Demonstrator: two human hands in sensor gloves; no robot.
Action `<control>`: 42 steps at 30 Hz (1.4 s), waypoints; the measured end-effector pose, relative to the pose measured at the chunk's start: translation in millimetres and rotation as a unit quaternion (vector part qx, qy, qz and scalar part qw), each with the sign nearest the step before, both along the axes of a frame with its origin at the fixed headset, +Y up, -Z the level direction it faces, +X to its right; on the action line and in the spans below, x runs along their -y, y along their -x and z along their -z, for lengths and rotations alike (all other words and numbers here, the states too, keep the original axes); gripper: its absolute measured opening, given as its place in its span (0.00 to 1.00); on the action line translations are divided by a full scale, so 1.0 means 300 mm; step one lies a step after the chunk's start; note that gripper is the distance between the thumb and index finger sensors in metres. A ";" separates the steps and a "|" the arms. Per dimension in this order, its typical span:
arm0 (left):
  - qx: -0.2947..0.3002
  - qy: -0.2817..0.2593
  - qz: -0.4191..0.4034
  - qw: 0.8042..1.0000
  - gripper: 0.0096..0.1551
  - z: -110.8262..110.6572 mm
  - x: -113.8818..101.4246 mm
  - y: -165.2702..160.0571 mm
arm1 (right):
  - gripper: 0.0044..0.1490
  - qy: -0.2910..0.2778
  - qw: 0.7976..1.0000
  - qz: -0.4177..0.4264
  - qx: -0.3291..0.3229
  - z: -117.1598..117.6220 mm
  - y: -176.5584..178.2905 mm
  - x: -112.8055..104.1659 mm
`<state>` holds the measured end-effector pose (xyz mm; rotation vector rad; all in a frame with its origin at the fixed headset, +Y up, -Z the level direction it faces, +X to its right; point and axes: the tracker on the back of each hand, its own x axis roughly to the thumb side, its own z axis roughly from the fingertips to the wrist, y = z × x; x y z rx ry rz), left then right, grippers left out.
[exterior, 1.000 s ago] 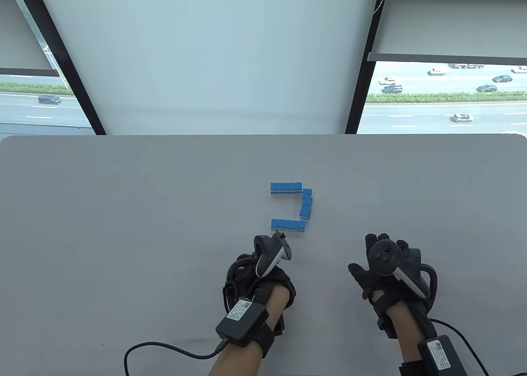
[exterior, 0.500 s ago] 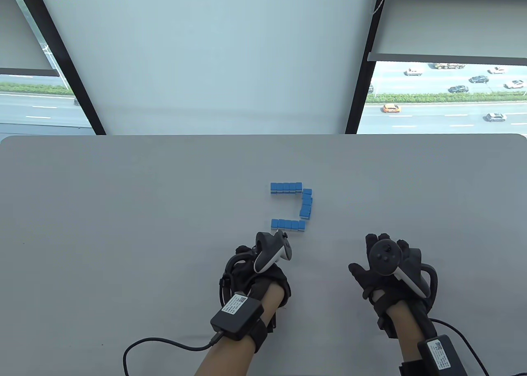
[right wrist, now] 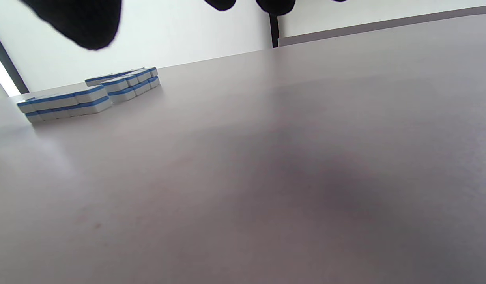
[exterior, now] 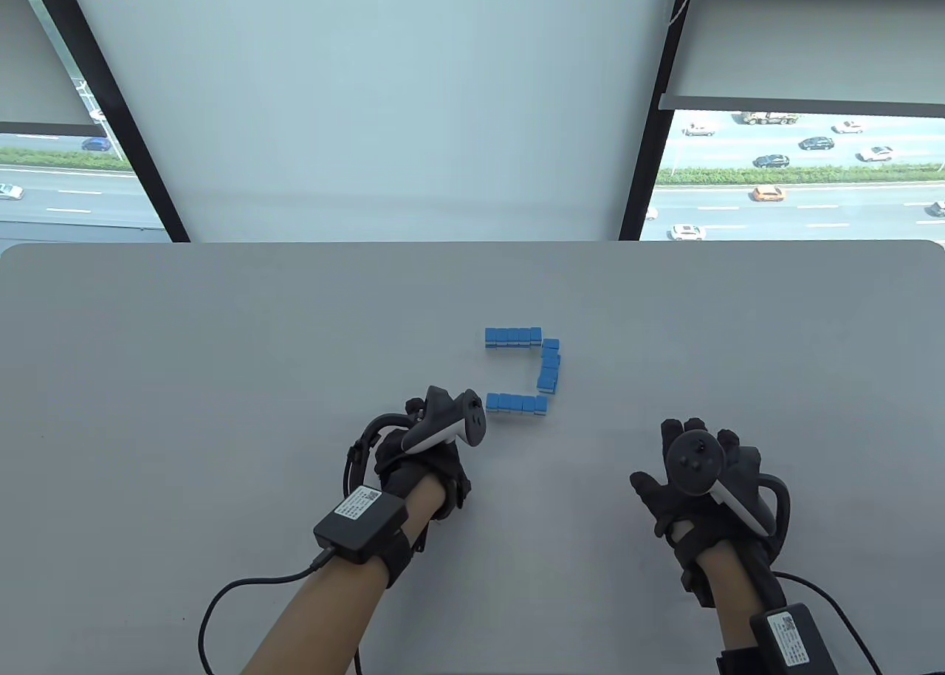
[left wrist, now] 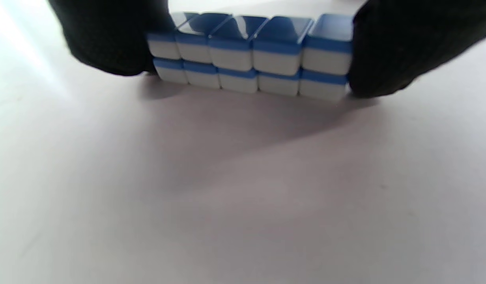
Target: Build mahjong tile wall
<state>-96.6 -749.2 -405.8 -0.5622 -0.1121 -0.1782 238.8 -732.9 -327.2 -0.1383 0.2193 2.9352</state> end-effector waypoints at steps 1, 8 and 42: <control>0.010 -0.001 -0.002 1.000 0.69 0.013 0.000 0.009 | 0.56 0.003 1.000 -0.002 0.001 0.001 -0.003 0.004; 0.044 -0.012 -0.017 0.999 0.70 0.099 0.000 0.046 | 0.56 0.000 1.000 -0.001 0.002 0.002 -0.012 0.010; 0.292 -0.025 -0.093 0.952 0.78 0.453 -0.021 -0.139 | 0.56 -0.009 1.000 -0.014 0.010 0.004 -0.026 0.013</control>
